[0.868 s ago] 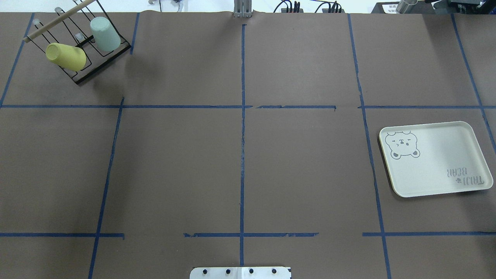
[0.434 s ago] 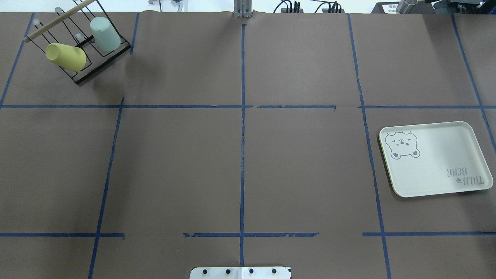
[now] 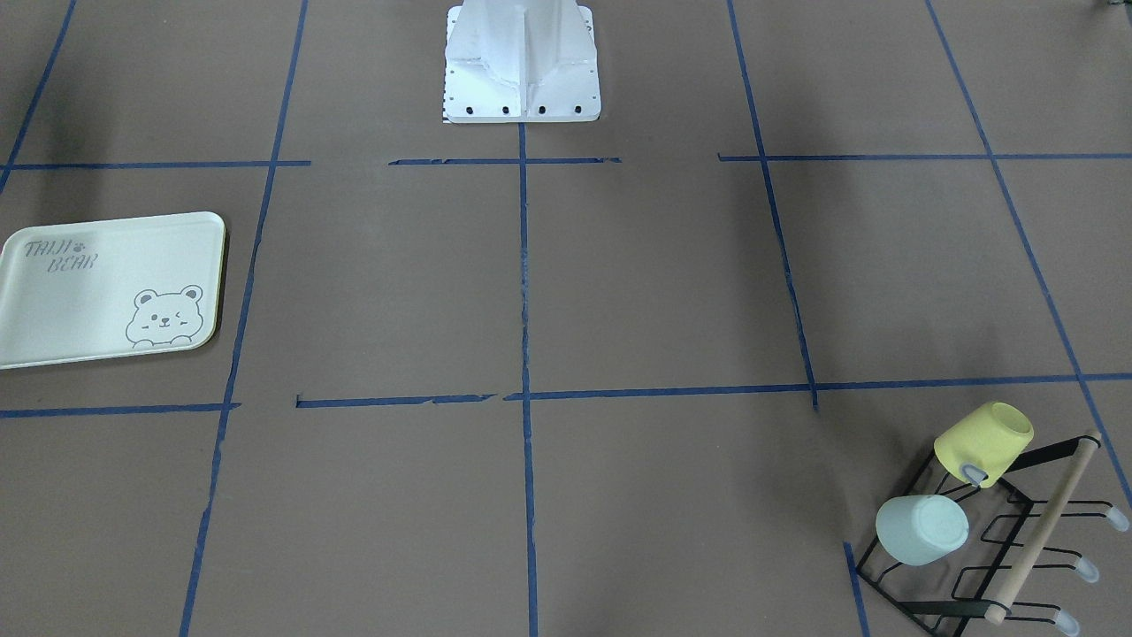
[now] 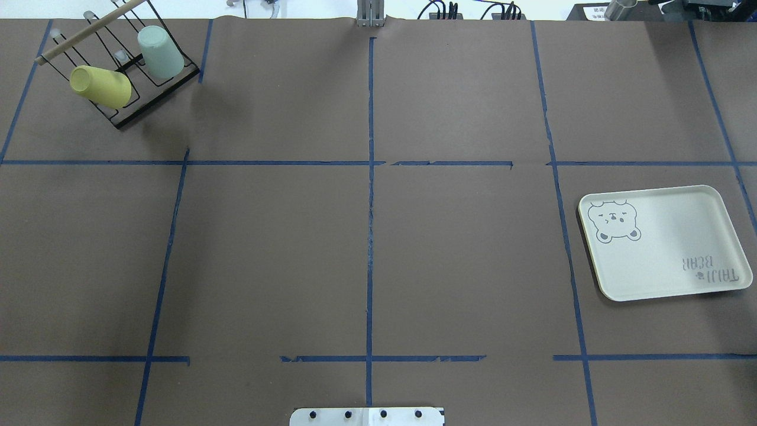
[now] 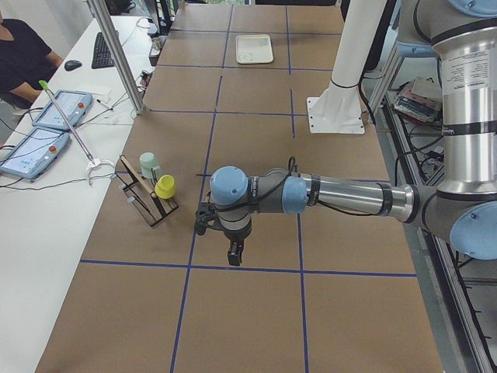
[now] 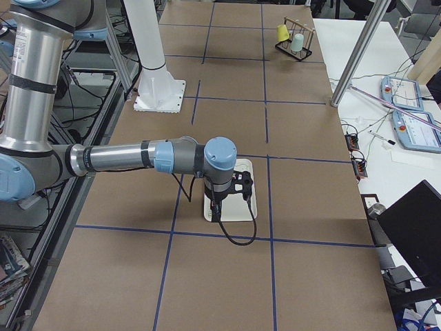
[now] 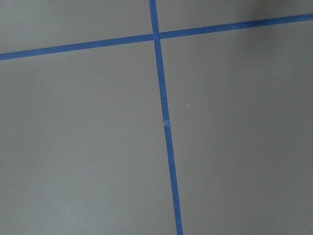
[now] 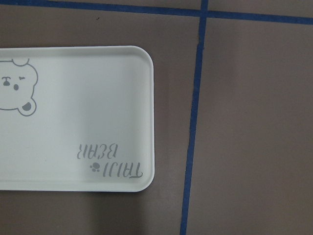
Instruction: Left arm grabs green cup and hands to right arm on tray
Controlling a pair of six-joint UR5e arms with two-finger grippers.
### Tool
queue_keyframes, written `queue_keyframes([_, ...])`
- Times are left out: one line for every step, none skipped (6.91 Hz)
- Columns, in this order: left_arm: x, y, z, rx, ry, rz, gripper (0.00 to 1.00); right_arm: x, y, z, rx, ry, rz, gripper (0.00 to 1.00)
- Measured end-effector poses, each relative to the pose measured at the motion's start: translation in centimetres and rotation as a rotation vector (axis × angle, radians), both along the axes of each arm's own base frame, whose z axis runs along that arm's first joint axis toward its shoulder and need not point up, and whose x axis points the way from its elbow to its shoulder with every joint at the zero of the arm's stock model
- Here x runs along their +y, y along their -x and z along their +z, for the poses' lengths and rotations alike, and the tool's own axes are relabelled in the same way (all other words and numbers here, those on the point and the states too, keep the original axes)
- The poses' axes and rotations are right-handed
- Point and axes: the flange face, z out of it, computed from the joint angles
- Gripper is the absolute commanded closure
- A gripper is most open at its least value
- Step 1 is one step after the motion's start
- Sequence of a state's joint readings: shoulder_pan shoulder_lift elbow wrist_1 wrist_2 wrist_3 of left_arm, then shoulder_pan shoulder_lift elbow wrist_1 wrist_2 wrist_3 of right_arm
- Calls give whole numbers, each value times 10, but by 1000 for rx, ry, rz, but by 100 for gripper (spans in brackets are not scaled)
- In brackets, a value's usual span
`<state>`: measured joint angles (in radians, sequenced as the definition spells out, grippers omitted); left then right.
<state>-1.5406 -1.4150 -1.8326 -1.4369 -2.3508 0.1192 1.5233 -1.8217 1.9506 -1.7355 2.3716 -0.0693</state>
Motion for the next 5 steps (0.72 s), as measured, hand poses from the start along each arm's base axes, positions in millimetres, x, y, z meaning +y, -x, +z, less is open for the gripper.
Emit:
queue_keyframes([1, 0, -3, 10, -9, 1, 0, -1, 2, -2, -17, -1, -3, 0])
queue_keyframes([5, -2, -5, 48, -15, -1, 0, -3, 7, -4, -25, -7, -13, 0])
queue_keyframes([7, -5, -7, 96, -27, -1, 0, -5, 16, -6, -29, -23, -37, 0])
queue_keyframes([5, -8, -12, 124, -58, -1, 0, -8, 28, -9, -32, -49, -62, 0])
queue_keyframes([-4, -15, -23, 136, -80, -14, 0, -10, 35, -11, -35, -70, -78, 0])
